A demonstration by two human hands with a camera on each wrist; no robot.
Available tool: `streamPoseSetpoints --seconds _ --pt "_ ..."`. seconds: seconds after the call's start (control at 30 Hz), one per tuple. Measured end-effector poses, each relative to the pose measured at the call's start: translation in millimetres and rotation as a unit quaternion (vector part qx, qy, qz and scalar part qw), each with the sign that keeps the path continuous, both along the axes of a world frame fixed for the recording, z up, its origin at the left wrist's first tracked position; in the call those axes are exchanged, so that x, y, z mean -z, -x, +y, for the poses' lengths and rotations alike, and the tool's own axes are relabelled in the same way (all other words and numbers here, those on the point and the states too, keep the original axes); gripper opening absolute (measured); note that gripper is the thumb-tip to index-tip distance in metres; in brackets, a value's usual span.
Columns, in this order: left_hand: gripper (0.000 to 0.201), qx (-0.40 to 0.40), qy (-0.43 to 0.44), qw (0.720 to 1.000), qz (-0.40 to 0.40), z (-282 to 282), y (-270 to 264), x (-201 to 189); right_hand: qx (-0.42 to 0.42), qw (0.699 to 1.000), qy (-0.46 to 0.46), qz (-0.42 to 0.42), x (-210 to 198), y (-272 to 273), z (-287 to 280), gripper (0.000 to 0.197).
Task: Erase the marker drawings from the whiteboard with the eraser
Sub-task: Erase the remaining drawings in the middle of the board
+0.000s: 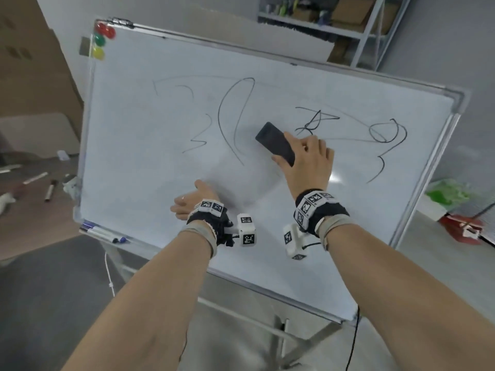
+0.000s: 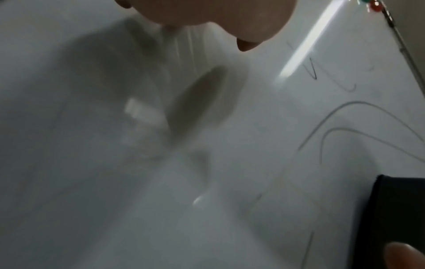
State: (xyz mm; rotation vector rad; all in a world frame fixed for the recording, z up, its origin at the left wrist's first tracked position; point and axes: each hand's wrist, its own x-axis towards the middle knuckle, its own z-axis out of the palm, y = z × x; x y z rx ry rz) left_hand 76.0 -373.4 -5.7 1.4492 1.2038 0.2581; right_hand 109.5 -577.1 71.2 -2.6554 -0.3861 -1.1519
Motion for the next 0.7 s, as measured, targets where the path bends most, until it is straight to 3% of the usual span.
streamPoseSetpoints --seconds 0.13,0.3,0.43,0.5,0.63,0.7 --pt "0.076 -0.044 -0.005 0.999 -0.02 -23 -8 -3 -0.027 1.0 -0.014 -0.001 7 1 -10 0.053" --pt "0.074 -0.054 -0.016 0.998 -0.007 -13 -10 16 -0.126 0.987 0.07 0.066 51 19 20 0.052" --pt "0.073 -0.065 -0.027 0.997 -0.006 -14 -8 21 -0.159 0.98 0.101 0.061 66 23 22 0.054" --pt "0.074 -0.063 -0.041 0.997 0.006 -21 -5 20 -0.144 0.982 0.113 0.044 60 23 10 0.054" --pt "0.079 -0.046 -0.072 0.996 0.014 -43 -7 8 -0.009 1.0 0.009 0.01 26 9 -36 0.052" --pt "0.079 -0.041 -0.068 0.997 -0.002 -54 -10 -2 0.014 1.0 0.002 -0.006 13 6 -56 0.052"
